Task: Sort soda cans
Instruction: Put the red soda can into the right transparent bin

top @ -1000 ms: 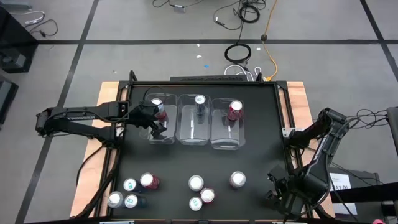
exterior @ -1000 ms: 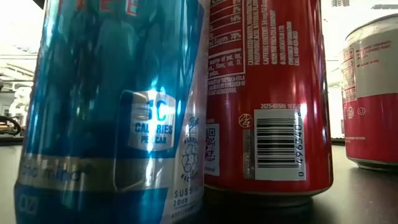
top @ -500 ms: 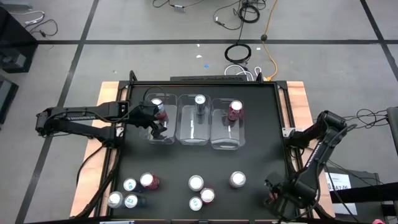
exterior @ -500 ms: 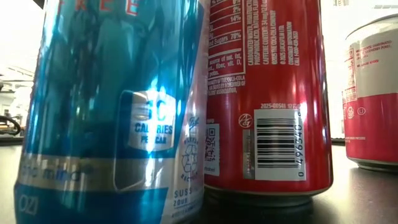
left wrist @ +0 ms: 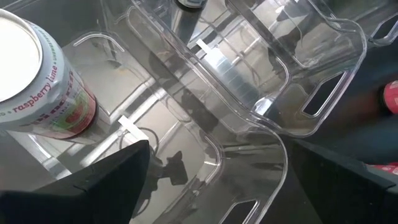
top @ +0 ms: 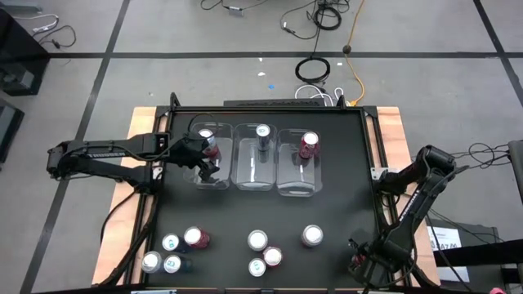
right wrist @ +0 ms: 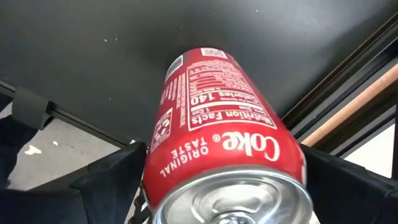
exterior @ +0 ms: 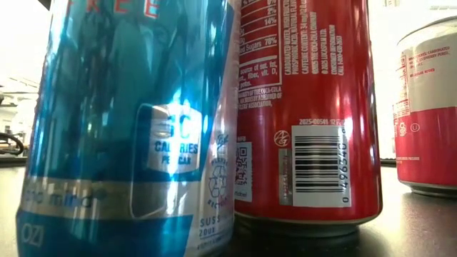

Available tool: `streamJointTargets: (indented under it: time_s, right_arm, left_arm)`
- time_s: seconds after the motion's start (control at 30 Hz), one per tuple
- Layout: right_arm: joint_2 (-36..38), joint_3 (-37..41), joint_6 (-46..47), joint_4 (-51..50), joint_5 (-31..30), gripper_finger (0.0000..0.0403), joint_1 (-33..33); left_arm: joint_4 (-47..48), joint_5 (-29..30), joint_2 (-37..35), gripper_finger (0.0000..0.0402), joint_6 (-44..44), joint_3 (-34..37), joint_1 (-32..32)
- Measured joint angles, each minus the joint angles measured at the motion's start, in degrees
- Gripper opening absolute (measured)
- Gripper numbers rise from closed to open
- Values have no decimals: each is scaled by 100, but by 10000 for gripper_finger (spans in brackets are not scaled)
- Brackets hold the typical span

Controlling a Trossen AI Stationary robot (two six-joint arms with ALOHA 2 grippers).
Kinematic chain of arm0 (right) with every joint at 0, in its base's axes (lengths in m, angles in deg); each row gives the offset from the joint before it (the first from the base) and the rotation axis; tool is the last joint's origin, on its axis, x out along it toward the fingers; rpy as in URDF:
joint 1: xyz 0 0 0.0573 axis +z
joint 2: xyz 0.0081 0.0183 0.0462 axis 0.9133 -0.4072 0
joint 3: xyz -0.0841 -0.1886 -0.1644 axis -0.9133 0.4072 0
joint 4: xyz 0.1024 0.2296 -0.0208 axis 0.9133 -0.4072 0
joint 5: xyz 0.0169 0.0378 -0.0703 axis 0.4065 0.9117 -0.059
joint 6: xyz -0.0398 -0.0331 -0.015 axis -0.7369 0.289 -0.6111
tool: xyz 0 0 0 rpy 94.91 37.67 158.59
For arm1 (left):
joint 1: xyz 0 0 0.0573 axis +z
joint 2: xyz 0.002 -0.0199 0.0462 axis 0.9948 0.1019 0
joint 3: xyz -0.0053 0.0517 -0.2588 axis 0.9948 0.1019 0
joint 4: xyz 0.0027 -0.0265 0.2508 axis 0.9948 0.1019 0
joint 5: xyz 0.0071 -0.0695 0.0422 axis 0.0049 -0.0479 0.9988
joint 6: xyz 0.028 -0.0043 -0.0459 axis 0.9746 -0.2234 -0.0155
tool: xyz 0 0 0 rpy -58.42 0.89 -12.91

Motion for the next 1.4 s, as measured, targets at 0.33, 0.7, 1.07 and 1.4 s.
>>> streamJointTargets:
  time_s: [0.33, 0.7, 1.07, 1.4]
  right_arm:
    - [2, -2, -80, -1, -27, 286, 0]
    - [6, -2, -192, -7, -26, 284, -2]
    - [745, -2, 405, -1010, -779, 284, -241]
    - [1784, -2, 654, -1825, -2804, 284, -740]
  left_arm:
    - [0, 0, 0, 392, 2, 0, 0]
    - [-2, 0, -1, 392, 4, 0, 0]
    - [-4, 0, -2, 392, 7, 0, 0]
    - [-7, 0, -2, 392, 39, 0, 0]
